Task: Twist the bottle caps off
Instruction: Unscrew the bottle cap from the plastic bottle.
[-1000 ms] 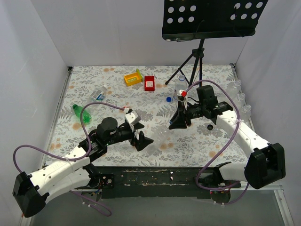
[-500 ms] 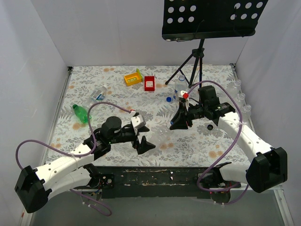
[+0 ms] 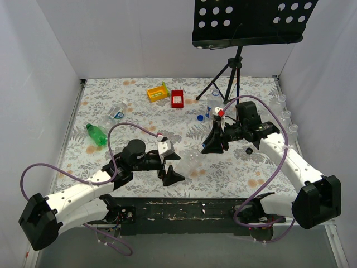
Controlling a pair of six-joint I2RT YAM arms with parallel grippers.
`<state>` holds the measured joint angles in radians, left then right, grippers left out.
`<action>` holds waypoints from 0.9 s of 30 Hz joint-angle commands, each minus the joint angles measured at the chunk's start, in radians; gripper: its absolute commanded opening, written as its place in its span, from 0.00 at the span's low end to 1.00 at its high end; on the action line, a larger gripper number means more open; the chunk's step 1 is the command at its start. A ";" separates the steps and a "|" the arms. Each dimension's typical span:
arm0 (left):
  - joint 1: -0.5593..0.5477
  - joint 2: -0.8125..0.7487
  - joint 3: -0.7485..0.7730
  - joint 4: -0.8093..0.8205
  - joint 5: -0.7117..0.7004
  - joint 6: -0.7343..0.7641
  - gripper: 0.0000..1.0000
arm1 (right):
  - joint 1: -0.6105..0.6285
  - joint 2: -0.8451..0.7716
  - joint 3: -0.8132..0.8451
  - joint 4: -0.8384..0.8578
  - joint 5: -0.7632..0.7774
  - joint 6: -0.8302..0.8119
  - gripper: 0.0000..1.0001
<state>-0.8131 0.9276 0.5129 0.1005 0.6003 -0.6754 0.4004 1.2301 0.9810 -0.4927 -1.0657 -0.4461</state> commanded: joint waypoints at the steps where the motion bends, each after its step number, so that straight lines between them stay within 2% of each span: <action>1: 0.002 -0.019 -0.034 0.037 0.027 0.022 0.98 | -0.005 -0.027 0.001 0.023 -0.037 0.007 0.01; 11: 0.002 -0.033 -0.083 0.105 0.018 0.048 0.98 | -0.006 -0.018 0.002 0.025 -0.051 0.010 0.01; 17: 0.000 0.025 -0.065 0.143 0.021 0.036 0.98 | -0.006 -0.014 0.002 0.028 -0.060 0.017 0.01; 23: -0.004 0.092 -0.044 0.159 -0.094 0.031 0.98 | -0.006 -0.009 0.004 0.036 -0.074 0.029 0.01; 27: -0.017 0.140 -0.024 0.186 -0.091 0.030 0.98 | -0.008 -0.003 0.001 0.046 -0.083 0.040 0.01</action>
<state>-0.8146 1.0397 0.4389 0.2348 0.5449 -0.6506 0.3985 1.2301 0.9806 -0.4908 -1.1057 -0.4221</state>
